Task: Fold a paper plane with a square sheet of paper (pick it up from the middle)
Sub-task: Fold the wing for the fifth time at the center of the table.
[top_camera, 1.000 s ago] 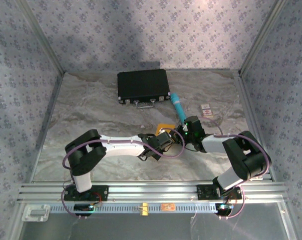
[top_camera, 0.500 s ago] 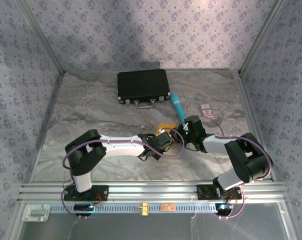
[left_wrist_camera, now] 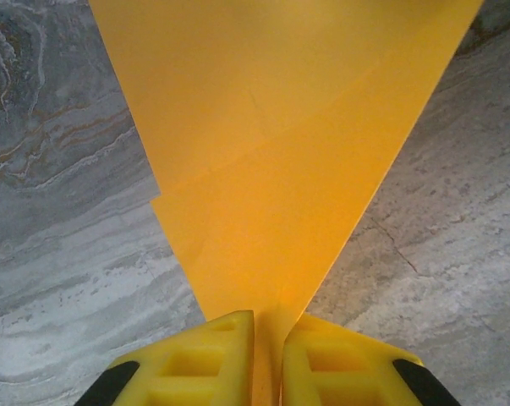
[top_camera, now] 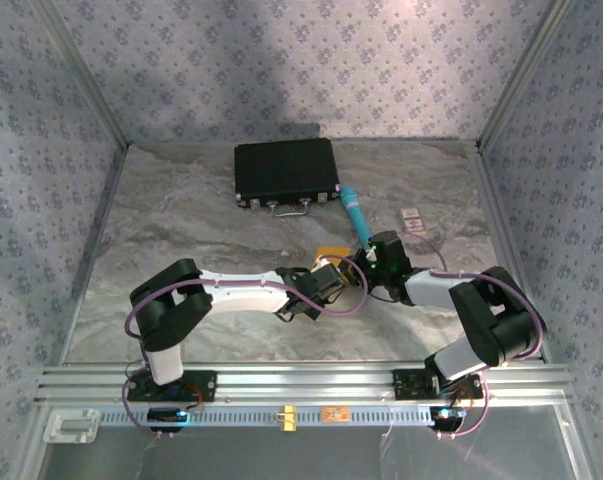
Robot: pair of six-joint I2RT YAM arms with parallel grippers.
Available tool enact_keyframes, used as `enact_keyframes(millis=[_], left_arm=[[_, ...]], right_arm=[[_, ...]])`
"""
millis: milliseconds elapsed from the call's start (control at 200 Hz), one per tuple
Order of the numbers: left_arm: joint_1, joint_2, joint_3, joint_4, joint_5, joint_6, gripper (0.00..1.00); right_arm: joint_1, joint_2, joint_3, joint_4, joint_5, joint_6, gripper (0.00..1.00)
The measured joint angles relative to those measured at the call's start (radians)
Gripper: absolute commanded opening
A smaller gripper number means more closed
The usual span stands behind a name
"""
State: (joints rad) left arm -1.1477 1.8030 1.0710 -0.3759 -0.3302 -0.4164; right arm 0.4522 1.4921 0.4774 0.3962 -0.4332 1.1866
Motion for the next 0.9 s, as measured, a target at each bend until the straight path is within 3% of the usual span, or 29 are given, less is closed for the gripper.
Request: enact_keyframes(millis=[260,595,899], left_arm=[[0.0,0.0,0.0,0.0,0.0,-0.004,0.13],[0.0,0.0,0.0,0.002,0.009,-0.029,0.24],[0.0,0.0,0.0,0.005,0.009,-0.041,0.21]], right_arm=[[0.0,0.0,0.0,-0.003,0.0,0.0,0.05],[0.0,0.0,0.0,-0.003,0.0,0.0,0.03],[0.0,0.0,0.0,-0.003,0.0,0.0,0.03]])
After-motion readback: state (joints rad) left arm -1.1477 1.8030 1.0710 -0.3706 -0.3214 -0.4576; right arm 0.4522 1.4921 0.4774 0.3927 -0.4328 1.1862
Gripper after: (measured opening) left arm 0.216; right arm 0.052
